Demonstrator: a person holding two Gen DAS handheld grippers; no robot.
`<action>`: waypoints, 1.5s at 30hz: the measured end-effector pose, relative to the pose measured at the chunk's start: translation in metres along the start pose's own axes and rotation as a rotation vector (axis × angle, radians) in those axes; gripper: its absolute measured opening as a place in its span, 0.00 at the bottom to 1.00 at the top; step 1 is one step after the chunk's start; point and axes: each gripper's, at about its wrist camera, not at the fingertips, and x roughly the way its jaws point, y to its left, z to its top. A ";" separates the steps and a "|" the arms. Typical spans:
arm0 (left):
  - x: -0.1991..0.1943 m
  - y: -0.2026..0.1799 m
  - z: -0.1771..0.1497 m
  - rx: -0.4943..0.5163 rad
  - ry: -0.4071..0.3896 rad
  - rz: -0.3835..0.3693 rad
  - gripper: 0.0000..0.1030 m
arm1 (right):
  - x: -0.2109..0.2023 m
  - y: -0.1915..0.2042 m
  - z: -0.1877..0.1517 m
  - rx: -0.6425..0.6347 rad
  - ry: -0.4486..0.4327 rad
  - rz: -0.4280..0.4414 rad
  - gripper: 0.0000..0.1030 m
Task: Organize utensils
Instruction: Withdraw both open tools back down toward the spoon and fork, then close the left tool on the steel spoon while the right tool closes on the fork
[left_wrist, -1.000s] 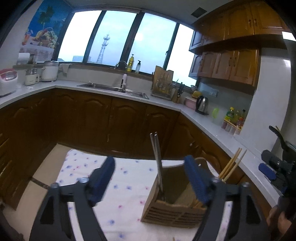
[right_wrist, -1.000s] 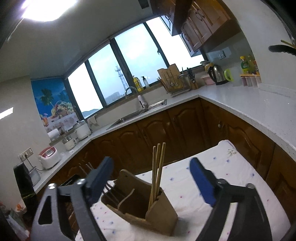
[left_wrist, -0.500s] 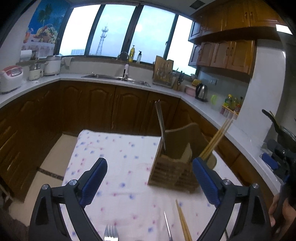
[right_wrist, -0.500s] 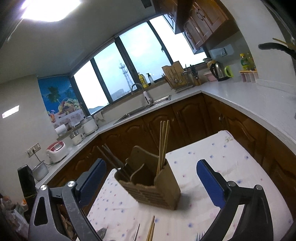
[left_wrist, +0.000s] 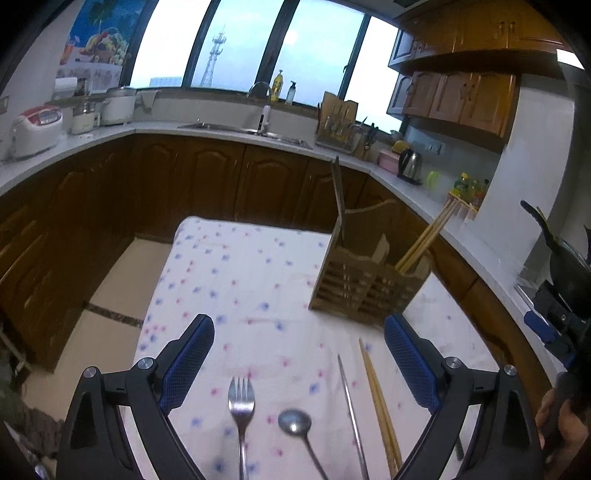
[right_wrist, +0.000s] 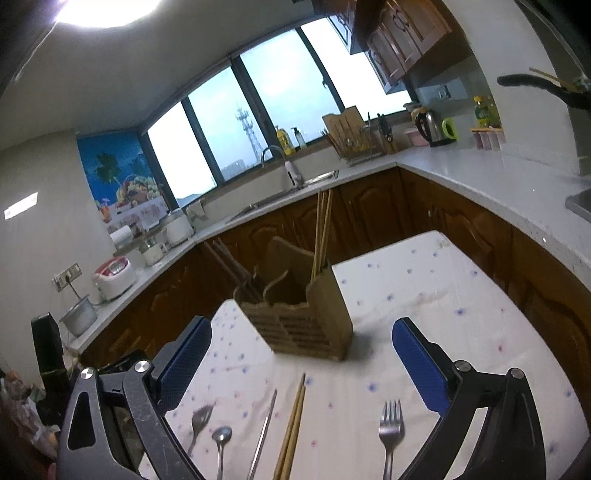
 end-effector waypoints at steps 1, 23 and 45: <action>-0.003 0.000 -0.004 -0.002 0.009 0.002 0.91 | -0.001 -0.001 -0.004 -0.003 0.009 -0.003 0.97; -0.017 0.017 -0.051 -0.034 0.201 0.051 0.91 | -0.014 -0.032 -0.065 -0.010 0.180 -0.102 0.97; 0.051 -0.011 -0.064 0.056 0.351 0.064 0.77 | 0.015 -0.040 -0.091 -0.071 0.308 -0.150 0.86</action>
